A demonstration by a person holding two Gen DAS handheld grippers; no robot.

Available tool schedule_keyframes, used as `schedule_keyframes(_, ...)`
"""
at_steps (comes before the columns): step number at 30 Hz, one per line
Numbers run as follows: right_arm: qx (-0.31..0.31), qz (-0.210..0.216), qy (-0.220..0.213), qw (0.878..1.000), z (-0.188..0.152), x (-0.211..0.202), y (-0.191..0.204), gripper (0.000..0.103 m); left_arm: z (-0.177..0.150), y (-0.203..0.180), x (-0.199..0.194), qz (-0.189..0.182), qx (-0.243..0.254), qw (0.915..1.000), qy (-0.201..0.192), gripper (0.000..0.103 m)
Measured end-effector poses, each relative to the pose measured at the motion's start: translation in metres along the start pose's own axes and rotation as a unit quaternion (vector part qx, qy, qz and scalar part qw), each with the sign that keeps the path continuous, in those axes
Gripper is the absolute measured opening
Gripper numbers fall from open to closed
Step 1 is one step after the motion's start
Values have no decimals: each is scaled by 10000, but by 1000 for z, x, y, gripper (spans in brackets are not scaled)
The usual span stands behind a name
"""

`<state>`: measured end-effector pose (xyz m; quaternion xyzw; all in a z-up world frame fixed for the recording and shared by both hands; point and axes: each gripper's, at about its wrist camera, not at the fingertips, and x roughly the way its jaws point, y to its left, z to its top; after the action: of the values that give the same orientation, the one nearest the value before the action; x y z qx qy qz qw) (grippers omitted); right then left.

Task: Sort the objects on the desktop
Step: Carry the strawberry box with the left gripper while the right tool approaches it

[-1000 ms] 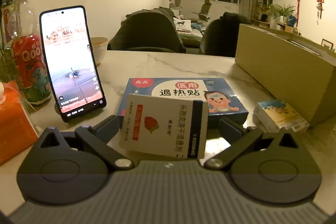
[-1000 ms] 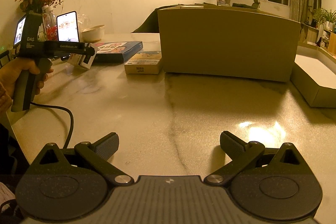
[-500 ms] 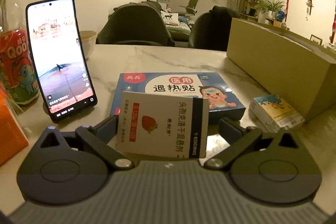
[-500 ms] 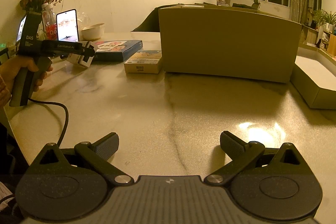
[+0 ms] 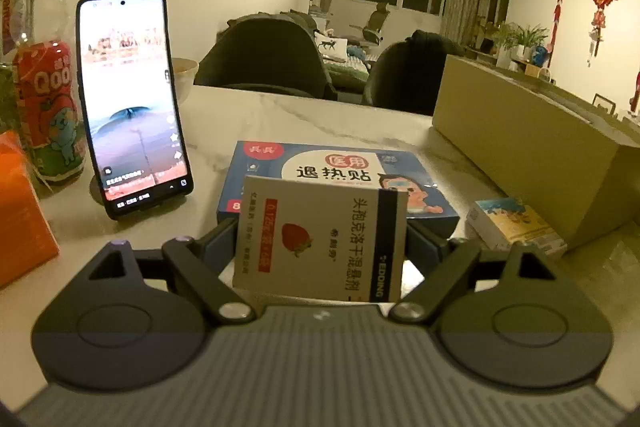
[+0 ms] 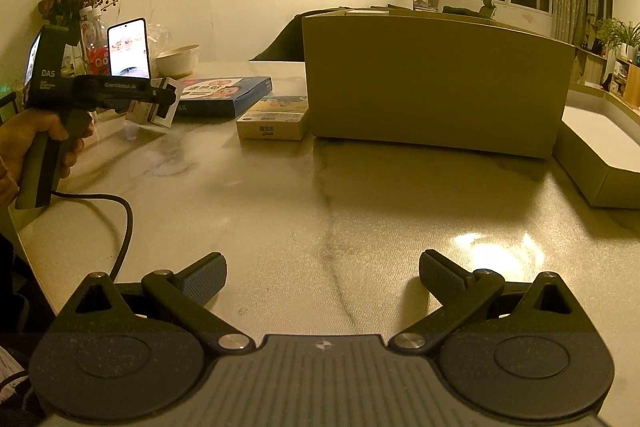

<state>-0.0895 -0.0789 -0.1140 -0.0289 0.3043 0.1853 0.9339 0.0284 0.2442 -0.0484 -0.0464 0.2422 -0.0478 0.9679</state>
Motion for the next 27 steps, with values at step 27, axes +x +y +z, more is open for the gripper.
schedule_keyframes(27,-242,528,-165,9982,47,-15,-1,103,-5,-80,-67,-712,1294,9858,-804,87)
